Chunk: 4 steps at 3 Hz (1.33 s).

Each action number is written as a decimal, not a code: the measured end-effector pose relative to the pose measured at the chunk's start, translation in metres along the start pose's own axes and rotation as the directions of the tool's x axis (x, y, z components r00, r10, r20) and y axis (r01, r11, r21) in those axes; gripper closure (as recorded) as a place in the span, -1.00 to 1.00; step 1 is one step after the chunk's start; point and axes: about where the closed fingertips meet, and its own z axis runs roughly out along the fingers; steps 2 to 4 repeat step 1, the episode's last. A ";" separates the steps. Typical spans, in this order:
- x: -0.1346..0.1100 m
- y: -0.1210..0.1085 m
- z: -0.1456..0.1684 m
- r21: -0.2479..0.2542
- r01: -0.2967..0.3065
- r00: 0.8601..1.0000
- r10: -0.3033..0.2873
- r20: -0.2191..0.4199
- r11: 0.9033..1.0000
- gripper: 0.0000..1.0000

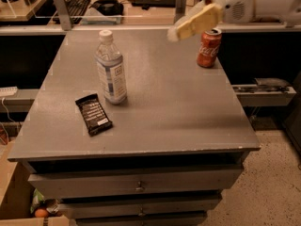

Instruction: Move blue plastic bottle near rxbar chocolate

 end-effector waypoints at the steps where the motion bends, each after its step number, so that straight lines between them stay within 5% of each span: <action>1: -0.015 -0.014 -0.014 0.036 0.018 1.000 -0.019 0.019 0.999 -1.00; 4: -0.015 -0.014 -0.014 0.036 0.018 1.000 -0.019 0.019 0.999 -1.00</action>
Offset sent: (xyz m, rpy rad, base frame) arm 0.0000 0.0000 0.0000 0.0000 0.0000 0.0000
